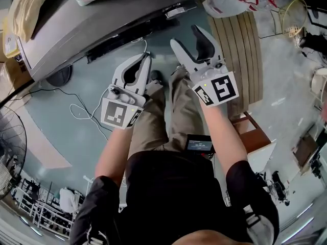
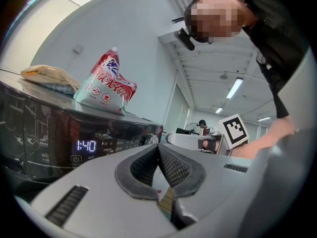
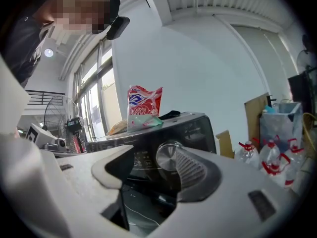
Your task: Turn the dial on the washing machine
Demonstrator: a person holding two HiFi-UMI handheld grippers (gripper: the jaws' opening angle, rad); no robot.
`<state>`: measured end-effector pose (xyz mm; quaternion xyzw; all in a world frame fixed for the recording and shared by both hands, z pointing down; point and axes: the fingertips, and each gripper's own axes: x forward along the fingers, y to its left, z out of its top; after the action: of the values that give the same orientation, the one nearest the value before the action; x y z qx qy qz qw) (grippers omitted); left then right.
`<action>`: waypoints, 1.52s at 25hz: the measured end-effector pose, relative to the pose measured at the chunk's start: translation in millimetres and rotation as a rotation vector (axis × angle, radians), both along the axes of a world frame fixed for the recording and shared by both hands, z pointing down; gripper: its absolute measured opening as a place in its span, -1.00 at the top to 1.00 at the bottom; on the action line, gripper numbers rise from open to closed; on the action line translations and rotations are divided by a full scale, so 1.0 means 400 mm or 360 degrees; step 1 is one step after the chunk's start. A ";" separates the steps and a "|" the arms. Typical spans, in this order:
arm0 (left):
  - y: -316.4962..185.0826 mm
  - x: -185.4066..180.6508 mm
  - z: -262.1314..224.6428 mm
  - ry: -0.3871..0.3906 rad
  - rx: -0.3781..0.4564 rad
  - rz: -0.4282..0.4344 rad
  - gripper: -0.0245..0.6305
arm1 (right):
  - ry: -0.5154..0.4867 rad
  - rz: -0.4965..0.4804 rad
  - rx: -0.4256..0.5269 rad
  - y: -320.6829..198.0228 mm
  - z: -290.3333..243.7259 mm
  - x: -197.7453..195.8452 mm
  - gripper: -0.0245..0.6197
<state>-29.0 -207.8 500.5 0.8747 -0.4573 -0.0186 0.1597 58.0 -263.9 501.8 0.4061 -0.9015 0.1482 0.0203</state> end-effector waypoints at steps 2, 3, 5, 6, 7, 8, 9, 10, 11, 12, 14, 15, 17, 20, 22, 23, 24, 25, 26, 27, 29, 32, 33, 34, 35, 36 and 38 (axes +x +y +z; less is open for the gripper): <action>-0.002 -0.008 0.020 -0.0003 -0.0005 -0.0003 0.94 | 0.0002 0.0018 0.0004 -0.022 0.014 -0.001 0.12; -0.003 -0.012 0.030 -0.0003 -0.0011 -0.0004 0.94 | 0.0004 0.0023 0.0004 -0.032 0.020 -0.003 0.12; -0.006 -0.017 0.047 0.0001 -0.0022 -0.0009 0.94 | 0.0016 0.0029 0.0005 -0.050 0.030 -0.005 0.10; -0.006 -0.018 0.052 0.0005 -0.0024 -0.0014 0.94 | 0.0025 0.0032 0.0008 -0.056 0.034 -0.005 0.10; -0.006 -0.017 0.055 0.0011 -0.0023 -0.0018 0.94 | 0.0034 0.0038 0.0010 -0.061 0.039 -0.004 0.09; -0.007 -0.016 0.057 0.0017 -0.0021 -0.0021 0.94 | 0.0039 0.0045 0.0011 -0.066 0.043 -0.003 0.09; -0.008 -0.015 0.060 0.0020 -0.0019 -0.0020 0.94 | 0.0039 0.0052 0.0011 -0.071 0.048 -0.003 0.09; -0.010 -0.013 0.063 0.0023 -0.0019 -0.0018 0.94 | 0.0035 0.0058 0.0009 -0.077 0.052 -0.005 0.09; -0.012 -0.012 0.067 0.0024 -0.0021 -0.0015 0.94 | 0.0029 0.0061 0.0008 -0.082 0.056 -0.008 0.09; -0.014 -0.011 0.072 0.0025 -0.0026 -0.0013 0.94 | 0.0024 0.0062 0.0009 -0.087 0.060 -0.011 0.09; -0.014 -0.009 0.081 0.0028 -0.0037 -0.0014 0.94 | 0.0026 0.0073 0.0011 -0.096 0.069 -0.014 0.09; -0.012 -0.009 0.085 0.0029 -0.0041 -0.0015 0.94 | 0.0028 0.0084 0.0009 -0.101 0.073 -0.014 0.09; -0.007 -0.011 0.092 0.0030 -0.0053 -0.0016 0.94 | 0.0028 0.0105 0.0004 -0.110 0.081 -0.015 0.00; 0.004 -0.016 0.102 0.0025 -0.0075 -0.0013 0.94 | 0.0021 0.0125 0.0006 -0.122 0.086 -0.019 0.00; 0.011 -0.020 0.107 0.0022 -0.0088 -0.0013 0.94 | 0.0026 0.0132 0.0013 -0.126 0.087 -0.021 0.00; 0.013 -0.021 0.108 0.0020 -0.0092 -0.0014 0.94 | 0.0030 0.0132 0.0012 -0.129 0.089 -0.022 0.00; 0.014 -0.023 0.108 0.0018 -0.0093 -0.0016 0.94 | 0.0037 0.0129 0.0005 -0.132 0.093 -0.025 0.00; 0.014 -0.023 0.108 0.0018 -0.0094 -0.0016 0.94 | 0.0045 0.0123 -0.0007 -0.135 0.098 -0.028 0.00; 0.014 -0.024 0.108 0.0019 -0.0093 -0.0016 0.94 | 0.0055 0.0116 -0.0021 -0.137 0.104 -0.032 0.00; 0.013 -0.024 0.107 0.0020 -0.0092 -0.0015 0.94 | 0.0065 0.0111 -0.0031 -0.140 0.109 -0.035 0.00; 0.010 -0.023 0.105 0.0022 -0.0089 -0.0012 0.94 | 0.0089 0.0117 -0.0035 -0.143 0.114 -0.038 0.00; 0.005 -0.022 0.107 0.0024 -0.0092 -0.0006 0.94 | 0.0113 0.0143 -0.0033 -0.147 0.118 -0.037 0.00; 0.004 -0.020 0.108 0.0025 -0.0095 -0.0004 0.94 | 0.0113 0.0146 -0.0032 -0.148 0.118 -0.037 0.00; 0.003 -0.019 0.110 0.0026 -0.0098 -0.0003 0.94 | 0.0110 0.0146 -0.0032 -0.148 0.118 -0.037 0.01; 0.002 -0.017 0.112 0.0025 -0.0100 -0.0002 0.94 | 0.0105 0.0144 -0.0033 -0.148 0.118 -0.037 0.01; 0.001 -0.016 0.113 0.0025 -0.0102 -0.0002 0.94 | 0.0098 0.0144 -0.0034 -0.148 0.118 -0.038 0.03; -0.002 -0.015 0.115 0.0026 -0.0103 0.0002 0.94 | 0.0075 0.0149 -0.0044 -0.148 0.117 -0.038 0.06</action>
<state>-35.1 -208.4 546.3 0.8692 -0.4557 -0.0108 0.1916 43.0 -323.1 548.5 0.4510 -0.8786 0.1518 0.0402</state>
